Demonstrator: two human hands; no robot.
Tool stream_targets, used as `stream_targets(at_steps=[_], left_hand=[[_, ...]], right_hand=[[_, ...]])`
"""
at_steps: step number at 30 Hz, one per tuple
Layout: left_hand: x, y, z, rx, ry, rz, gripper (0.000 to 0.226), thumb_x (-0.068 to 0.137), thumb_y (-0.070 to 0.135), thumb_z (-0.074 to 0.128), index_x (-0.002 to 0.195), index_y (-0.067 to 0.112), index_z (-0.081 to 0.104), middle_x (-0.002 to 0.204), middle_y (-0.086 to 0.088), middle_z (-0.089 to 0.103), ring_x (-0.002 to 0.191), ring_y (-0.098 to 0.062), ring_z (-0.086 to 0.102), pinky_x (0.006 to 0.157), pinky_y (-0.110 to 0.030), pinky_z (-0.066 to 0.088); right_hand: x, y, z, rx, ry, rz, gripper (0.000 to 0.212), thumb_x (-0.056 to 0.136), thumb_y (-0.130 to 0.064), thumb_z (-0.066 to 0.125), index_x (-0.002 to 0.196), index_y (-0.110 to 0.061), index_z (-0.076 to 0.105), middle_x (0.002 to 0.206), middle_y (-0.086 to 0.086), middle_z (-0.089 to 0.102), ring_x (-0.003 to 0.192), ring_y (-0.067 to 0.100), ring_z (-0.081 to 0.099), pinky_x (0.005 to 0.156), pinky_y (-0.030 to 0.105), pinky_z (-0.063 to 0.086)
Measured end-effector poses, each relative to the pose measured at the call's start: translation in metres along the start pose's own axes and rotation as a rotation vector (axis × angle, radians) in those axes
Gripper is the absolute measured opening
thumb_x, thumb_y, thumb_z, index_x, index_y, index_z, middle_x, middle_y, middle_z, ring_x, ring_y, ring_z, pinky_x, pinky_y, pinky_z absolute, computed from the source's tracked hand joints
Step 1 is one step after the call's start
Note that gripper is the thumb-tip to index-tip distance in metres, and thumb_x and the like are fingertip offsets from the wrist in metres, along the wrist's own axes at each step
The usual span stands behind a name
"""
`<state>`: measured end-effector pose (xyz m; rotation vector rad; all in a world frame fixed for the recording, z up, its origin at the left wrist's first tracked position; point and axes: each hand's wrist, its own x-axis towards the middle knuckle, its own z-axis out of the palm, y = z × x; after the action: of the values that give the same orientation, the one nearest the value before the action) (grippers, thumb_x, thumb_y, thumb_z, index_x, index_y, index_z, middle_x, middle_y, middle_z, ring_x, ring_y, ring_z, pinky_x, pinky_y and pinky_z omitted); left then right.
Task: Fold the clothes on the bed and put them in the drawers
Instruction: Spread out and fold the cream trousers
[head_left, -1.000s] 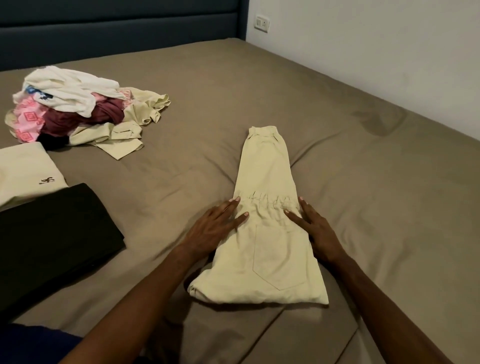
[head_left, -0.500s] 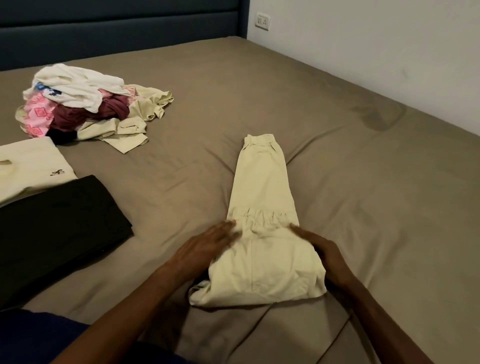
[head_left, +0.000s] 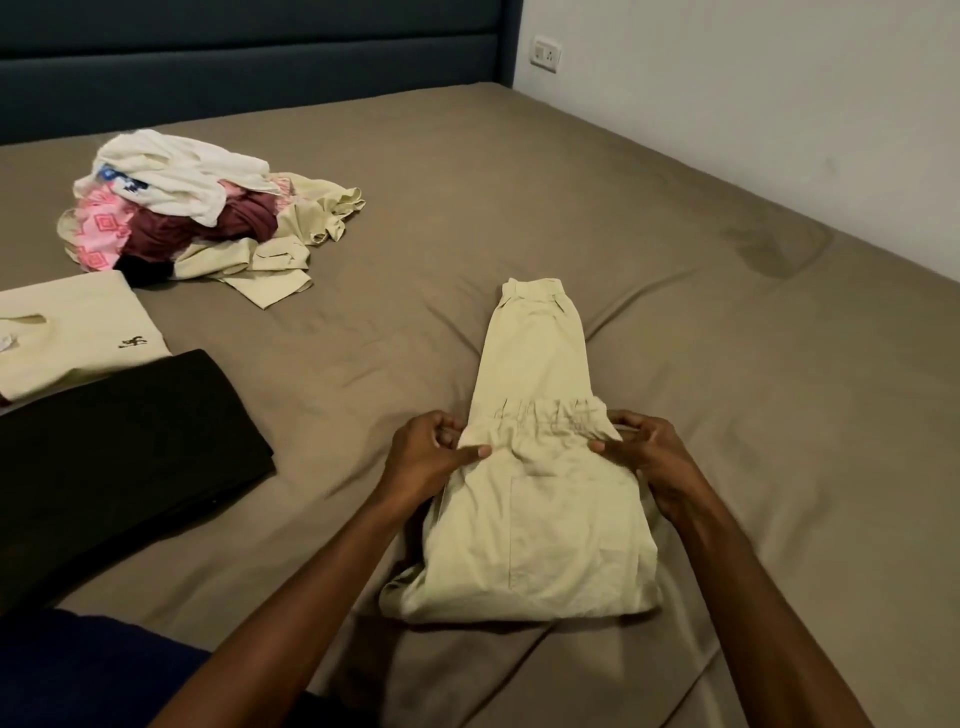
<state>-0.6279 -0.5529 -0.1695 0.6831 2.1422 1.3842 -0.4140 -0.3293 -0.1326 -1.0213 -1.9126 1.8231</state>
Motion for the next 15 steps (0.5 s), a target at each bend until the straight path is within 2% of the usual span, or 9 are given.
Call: stream_targets(at_steps=[3, 5, 7, 9, 11, 13, 15], left_hand=[[0.013, 0.017, -0.002, 0.022, 0.088, 0.101, 0.042, 0.057, 0.045, 0.097, 0.087, 0.024, 0.077, 0.07, 0.008, 0.072, 0.061, -0.003, 0.061, 0.062, -0.025, 0.051], [0.024, 0.018, -0.003, -0.036, 0.021, 0.059, 0.043, 0.059, 0.043, 0.098, 0.091, 0.022, 0.078, 0.075, 0.008, 0.074, 0.067, -0.006, 0.065, 0.069, -0.024, 0.054], [0.032, 0.002, -0.001, -0.095, -0.11, -0.066, 0.053, 0.056, 0.057, 0.094, 0.092, 0.022, 0.078, 0.083, 0.006, 0.077, 0.079, -0.013, 0.072, 0.082, -0.035, 0.06], [0.02, -0.005, -0.001, -0.148, -0.172, -0.116, 0.053, 0.06, 0.059, 0.091, 0.093, 0.019, 0.077, 0.086, 0.006, 0.077, 0.08, -0.014, 0.072, 0.08, -0.037, 0.059], [0.001, 0.0, -0.006, -0.306, -0.151, -0.184, 0.046, 0.076, 0.041, 0.088, 0.102, 0.006, 0.076, 0.09, -0.003, 0.078, 0.08, -0.016, 0.072, 0.074, -0.032, 0.056], [-0.014, -0.011, -0.015, -0.448, -0.233, -0.273, 0.034, 0.088, 0.029, 0.077, 0.109, 0.002, 0.073, 0.094, -0.006, 0.077, 0.079, -0.014, 0.072, 0.066, -0.024, 0.055], [-0.026, -0.02, -0.026, -0.504, -0.363, -0.276, 0.046, 0.082, 0.038, 0.082, 0.114, 0.007, 0.073, 0.106, -0.007, 0.076, 0.092, -0.019, 0.069, 0.071, -0.026, 0.054]], right_hand=[[0.016, -0.001, 0.005, 0.074, 0.075, -0.068, 0.037, 0.081, 0.016, 0.074, 0.116, 0.003, 0.069, 0.101, 0.014, 0.079, 0.085, 0.018, 0.075, 0.075, 0.025, 0.06], [0.027, 0.009, 0.01, 0.044, 0.135, -0.038, 0.039, 0.082, 0.011, 0.077, 0.119, 0.003, 0.067, 0.103, 0.016, 0.078, 0.084, 0.016, 0.075, 0.075, 0.024, 0.059], [0.031, 0.024, 0.015, -0.021, 0.176, 0.011, 0.041, 0.081, 0.005, 0.08, 0.12, 0.004, 0.067, 0.103, 0.013, 0.077, 0.078, 0.007, 0.074, 0.071, 0.019, 0.056], [0.028, 0.031, 0.017, -0.014, 0.215, 0.045, 0.038, 0.083, -0.004, 0.083, 0.118, 0.0, 0.069, 0.1, 0.007, 0.078, 0.078, 0.003, 0.074, 0.068, 0.015, 0.055], [0.019, 0.027, 0.016, 0.067, 0.254, 0.052, 0.031, 0.087, -0.014, 0.082, 0.115, -0.008, 0.072, 0.098, 0.005, 0.079, 0.083, 0.009, 0.075, 0.068, 0.019, 0.056], [0.001, 0.028, 0.008, 0.212, 0.304, 0.06, 0.023, 0.09, -0.019, 0.077, 0.112, -0.012, 0.074, 0.098, 0.007, 0.078, 0.082, 0.02, 0.072, 0.067, 0.028, 0.055], [-0.022, 0.039, 0.002, 0.285, 0.332, 0.073, 0.02, 0.094, -0.024, 0.072, 0.109, -0.011, 0.075, 0.093, 0.012, 0.075, 0.082, 0.028, 0.064, 0.069, 0.034, 0.05]])
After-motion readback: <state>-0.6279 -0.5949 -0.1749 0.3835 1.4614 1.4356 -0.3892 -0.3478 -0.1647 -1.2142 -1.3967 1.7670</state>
